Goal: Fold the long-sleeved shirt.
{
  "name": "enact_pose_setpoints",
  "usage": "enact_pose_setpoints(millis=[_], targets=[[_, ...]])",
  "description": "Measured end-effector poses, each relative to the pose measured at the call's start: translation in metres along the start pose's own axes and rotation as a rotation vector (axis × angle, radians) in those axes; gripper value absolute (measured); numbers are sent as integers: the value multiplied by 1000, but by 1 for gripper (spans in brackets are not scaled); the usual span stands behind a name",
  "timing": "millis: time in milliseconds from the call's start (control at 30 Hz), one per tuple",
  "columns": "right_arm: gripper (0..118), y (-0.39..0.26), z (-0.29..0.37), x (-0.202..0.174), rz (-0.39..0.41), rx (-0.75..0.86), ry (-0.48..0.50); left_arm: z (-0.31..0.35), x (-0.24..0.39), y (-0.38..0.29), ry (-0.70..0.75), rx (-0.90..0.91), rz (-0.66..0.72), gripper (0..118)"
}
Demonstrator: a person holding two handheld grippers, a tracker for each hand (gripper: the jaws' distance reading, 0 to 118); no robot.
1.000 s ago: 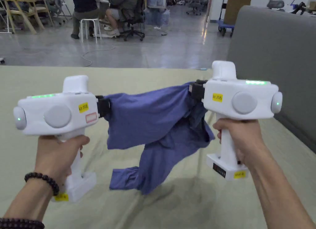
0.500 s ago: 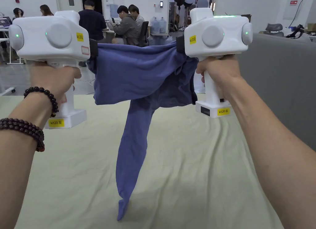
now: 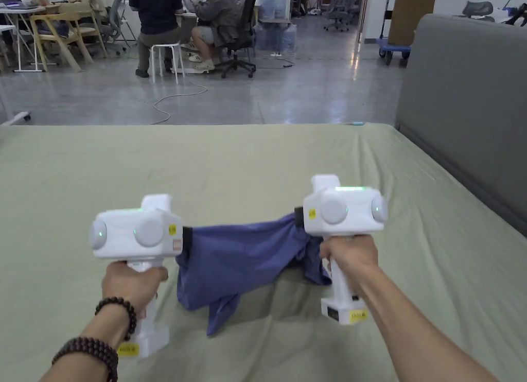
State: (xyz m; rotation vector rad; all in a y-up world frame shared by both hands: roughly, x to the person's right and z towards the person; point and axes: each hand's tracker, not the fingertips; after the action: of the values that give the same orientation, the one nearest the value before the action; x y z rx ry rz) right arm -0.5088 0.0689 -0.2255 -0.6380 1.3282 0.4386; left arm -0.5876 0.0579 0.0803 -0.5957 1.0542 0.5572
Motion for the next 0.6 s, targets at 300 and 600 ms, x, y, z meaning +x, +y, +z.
enact_pose_setpoints(millis=[300, 600], targets=[[9, -58, 51, -3, 29, 25, 20, 44, -8, -53, -98, 90, 60, 8], [9, -203, 127, -1, 33, -35, 15, 116, 14, -214, -97, 35, 109, 8]])
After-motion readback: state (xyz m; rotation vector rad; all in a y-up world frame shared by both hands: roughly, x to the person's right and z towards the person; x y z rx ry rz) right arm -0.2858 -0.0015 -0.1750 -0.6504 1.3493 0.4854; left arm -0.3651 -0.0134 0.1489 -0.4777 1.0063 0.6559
